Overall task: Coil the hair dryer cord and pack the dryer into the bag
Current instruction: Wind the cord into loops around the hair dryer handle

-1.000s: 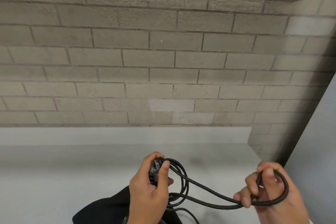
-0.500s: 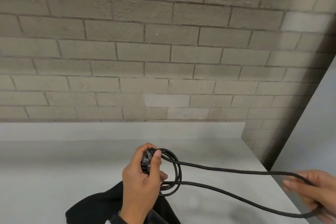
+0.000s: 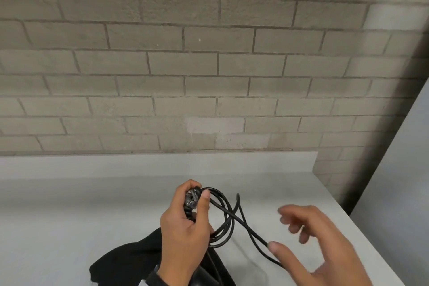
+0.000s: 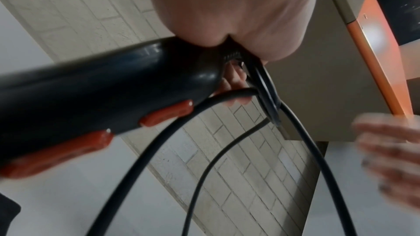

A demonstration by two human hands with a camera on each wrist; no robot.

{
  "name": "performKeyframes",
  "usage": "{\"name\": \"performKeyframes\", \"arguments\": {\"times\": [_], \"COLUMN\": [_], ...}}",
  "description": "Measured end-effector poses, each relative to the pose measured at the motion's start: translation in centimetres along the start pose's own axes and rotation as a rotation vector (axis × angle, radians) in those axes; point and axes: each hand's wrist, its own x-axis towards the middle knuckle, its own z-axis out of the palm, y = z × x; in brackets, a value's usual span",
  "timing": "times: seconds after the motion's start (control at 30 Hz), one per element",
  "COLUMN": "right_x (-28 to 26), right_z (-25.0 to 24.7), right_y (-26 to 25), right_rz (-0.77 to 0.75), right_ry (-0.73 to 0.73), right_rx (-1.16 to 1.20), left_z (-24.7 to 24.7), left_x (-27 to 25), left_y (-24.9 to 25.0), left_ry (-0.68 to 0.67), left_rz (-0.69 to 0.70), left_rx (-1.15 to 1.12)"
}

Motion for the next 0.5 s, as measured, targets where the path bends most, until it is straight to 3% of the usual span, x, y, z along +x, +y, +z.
{"name": "performKeyframes", "arguments": {"times": [0.07,0.13,0.3,0.5], "right_x": [0.0,0.2,2.2,2.5], "right_z": [2.2,4.4,6.6,6.1], "right_y": [-3.0,-3.8,-2.4,-2.2], "right_rz": [-0.279,-0.408,-0.458,-0.577], "right_ry": [0.038,-0.043,-0.184,-0.171], "right_rx": [0.047,-0.090,-0.447,-0.656], "left_z": [0.2,0.2,-0.1,0.2], "left_x": [0.0,0.0,0.0,-0.7], "left_y": [-0.1,-0.2,-0.2,-0.7], "left_ry": [-0.007,-0.015,-0.017,-0.048], "left_rz": [0.017,0.057,0.091,0.103], "left_rx": [0.016,0.031,0.051,0.057]}}
